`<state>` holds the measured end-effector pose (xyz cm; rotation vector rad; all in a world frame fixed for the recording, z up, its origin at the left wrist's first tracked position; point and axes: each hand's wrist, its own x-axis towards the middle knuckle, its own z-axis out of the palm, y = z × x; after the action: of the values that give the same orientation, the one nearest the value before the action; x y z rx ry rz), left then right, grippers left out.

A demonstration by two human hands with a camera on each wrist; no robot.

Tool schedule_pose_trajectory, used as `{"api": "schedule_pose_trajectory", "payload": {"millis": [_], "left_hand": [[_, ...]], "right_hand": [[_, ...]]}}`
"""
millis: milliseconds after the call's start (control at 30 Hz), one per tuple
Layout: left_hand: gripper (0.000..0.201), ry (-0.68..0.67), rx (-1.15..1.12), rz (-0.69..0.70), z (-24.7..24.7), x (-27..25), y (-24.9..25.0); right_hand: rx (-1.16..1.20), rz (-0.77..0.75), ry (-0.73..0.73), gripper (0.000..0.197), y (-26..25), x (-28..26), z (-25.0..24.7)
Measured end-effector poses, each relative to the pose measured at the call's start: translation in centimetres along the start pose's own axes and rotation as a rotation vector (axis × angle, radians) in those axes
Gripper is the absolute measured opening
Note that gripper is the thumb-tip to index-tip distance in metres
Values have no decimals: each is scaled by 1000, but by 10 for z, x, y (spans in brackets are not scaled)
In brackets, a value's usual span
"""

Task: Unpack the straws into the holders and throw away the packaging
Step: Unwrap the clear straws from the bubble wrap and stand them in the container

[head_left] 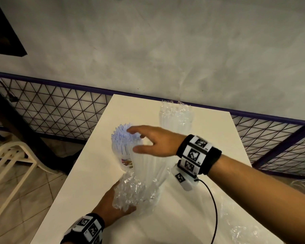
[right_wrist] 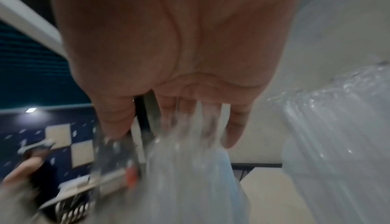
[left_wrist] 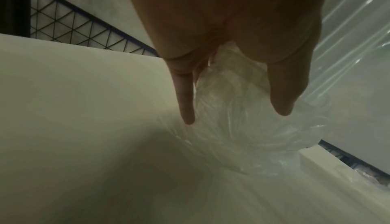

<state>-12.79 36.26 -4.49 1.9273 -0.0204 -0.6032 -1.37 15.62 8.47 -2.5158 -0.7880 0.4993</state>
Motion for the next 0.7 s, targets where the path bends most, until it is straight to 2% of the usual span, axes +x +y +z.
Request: {"api": "schedule_pose_trajectory", "payload": {"millis": [100,133,167,200,267,333,433,500,533,633,700], "left_hand": [[97,-41,119,-63,-2,-8,2],[90,-59,137,-69,-3,-10,3],[76,-63,143,-58,-2,-9,1],[71,-55,150,-36,-1,-8,3],[79,-41,77,29,0,-3,2],[83,-9,25,49,0,3,-1],[70,41,-44,-67,-2,10,-8],[80,35,-17,-113,-3,16,-12],[81,47,-5,-123,-3,19,-15],[41,101,63,-164,-2,26,-20],[51,105,92,-164,-1,29,-25]], "right_hand": [[-100,-36,-58,73,2,2,21],[-125,-28,-62,73,2,2,22],[-134,-9,-67,68,0,2,20],[-124,3,-74,61,-1,0,17],[-67,1,-83,44,-5,-4,13],[-40,3,-98,35,-8,-10,13],[-43,1,-153,41,-12,-23,20],[-19,15,-189,49,-14,-32,26],[21,23,-199,52,-16,-36,29],[295,20,-121,48,-20,-46,32],[631,56,-24,43,-16,-49,33]]}}
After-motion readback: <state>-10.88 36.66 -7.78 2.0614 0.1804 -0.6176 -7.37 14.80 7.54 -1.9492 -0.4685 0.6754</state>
